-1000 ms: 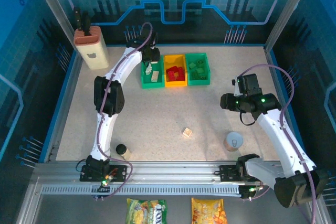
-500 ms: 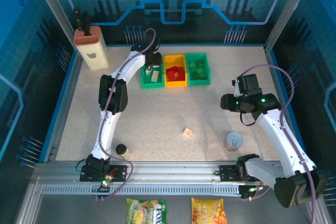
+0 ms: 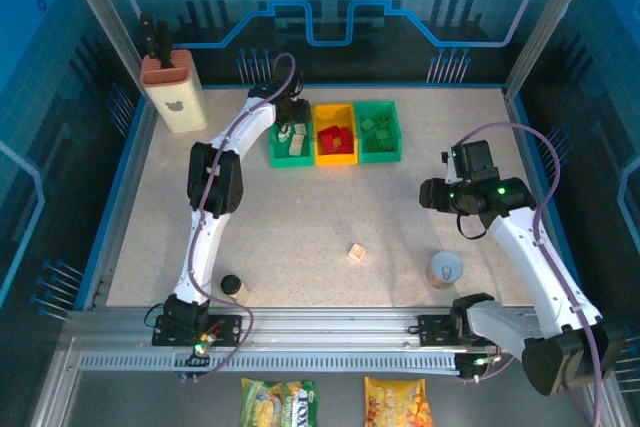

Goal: Sort the legos into containers by color
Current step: Place the lego in the container, then pick up the lego from the bottom-center of the table.

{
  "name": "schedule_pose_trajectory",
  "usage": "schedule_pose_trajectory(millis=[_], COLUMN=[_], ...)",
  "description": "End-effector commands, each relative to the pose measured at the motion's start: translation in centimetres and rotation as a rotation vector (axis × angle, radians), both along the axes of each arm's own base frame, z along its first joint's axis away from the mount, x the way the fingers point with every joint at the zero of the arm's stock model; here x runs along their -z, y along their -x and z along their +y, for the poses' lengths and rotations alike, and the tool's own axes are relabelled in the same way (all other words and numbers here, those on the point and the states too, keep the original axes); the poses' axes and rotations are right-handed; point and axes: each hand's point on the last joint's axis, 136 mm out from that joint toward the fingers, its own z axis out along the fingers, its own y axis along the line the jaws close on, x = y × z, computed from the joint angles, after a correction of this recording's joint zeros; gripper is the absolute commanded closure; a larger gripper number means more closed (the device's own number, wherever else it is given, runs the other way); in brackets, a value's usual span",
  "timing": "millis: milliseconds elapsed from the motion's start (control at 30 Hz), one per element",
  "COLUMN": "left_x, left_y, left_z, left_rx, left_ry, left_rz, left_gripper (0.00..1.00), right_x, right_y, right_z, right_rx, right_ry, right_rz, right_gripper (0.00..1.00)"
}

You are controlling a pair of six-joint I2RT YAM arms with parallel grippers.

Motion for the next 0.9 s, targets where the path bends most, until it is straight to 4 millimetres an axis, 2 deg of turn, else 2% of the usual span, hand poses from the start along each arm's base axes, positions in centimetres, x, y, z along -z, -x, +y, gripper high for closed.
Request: schedule_pose_trajectory(millis=[0, 167, 400, 567, 700, 867], left_x=[-3.4, -4.3, -5.2, -5.3, -5.5, -5.1], left_y=[0.6, 2.4, 5.9, 9.3, 12.4, 15.9], left_z=[-0.7, -1.1, -1.0, -0.1, 0.6, 2.3], left_rx=[0.016, 0.042, 0.066, 0.081, 0.103, 0.104], left_ry=[0.053, 0.049, 0.037, 0.033, 0.025, -0.001], left_rz=[-0.034, -0.009, 0.017, 0.038, 0.061, 0.099], left_gripper=[0.52, 0.52, 0.52, 0.52, 0.52, 0.52], right_x=[-0.7, -0.5, 0.8, 2.3, 3.5, 5.4], right_y=[-0.1, -0.2, -0.1, 0.1, 0.4, 1.0], right_z=[0.0, 0.5, 1.9, 3.5, 5.8, 8.0], right_rx=[0.010, -0.006, -0.045, -0.074, -0.101, -0.007], right_ry=[-0.024, -0.045, -0.070, -0.075, -0.068, -0.060], right_rz=[0.001, 0.009, 0.054, 0.103, 0.137, 0.211], right_gripper=[0.50, 0.50, 0.50, 0.50, 0.50, 0.50])
